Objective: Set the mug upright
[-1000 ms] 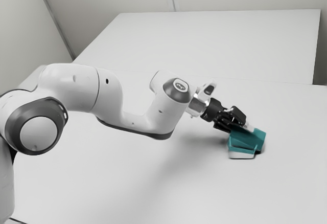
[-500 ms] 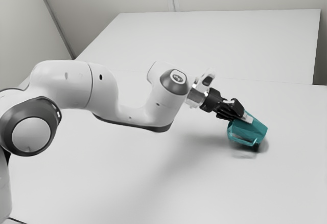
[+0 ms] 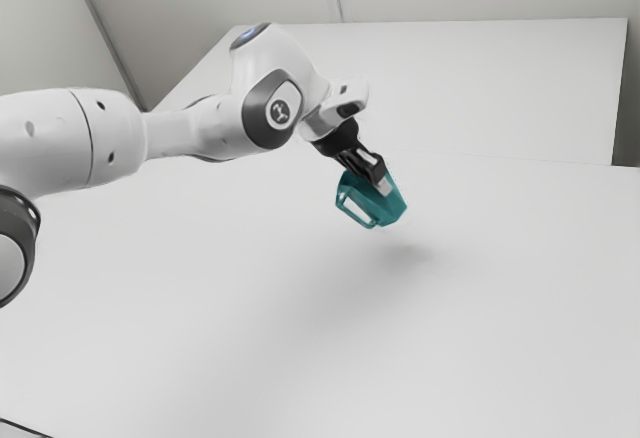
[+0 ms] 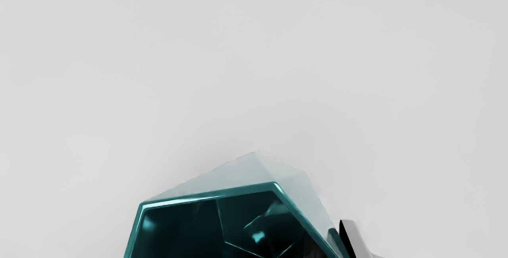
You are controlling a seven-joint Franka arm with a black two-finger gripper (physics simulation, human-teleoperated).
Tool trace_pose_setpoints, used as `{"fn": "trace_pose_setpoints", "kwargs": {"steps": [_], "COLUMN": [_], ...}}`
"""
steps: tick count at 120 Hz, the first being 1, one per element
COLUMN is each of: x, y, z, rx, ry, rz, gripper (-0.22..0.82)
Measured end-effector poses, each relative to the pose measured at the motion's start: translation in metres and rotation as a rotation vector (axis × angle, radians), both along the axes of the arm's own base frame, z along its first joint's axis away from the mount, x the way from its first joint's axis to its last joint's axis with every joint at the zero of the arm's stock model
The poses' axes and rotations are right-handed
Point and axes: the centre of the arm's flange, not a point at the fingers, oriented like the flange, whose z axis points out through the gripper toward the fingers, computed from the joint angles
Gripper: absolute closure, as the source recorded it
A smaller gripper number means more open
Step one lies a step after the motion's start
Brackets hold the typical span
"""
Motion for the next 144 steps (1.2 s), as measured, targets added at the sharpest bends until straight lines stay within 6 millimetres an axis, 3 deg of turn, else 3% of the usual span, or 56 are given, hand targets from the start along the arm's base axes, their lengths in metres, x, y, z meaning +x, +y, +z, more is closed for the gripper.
{"fn": "trace_pose_setpoints", "kwargs": {"steps": [17, 36, 73, 120, 144], "x": [-0.011, -0.03, -0.067, -0.068, -0.069], "y": [0.041, 0.06, 0.088, 0.125, 0.132], "z": [0.018, 0.016, -0.024, -0.077, -0.083], "rx": [0.17, 0.316, 0.387, 0.361, 0.341], "ry": [0.026, 0.07, 0.139, 0.185, 0.162], "rz": [0.056, 0.12, 0.294, 0.469, 0.522], "gripper": [0.77, 0.77, 0.77, 0.77, 0.77]}}
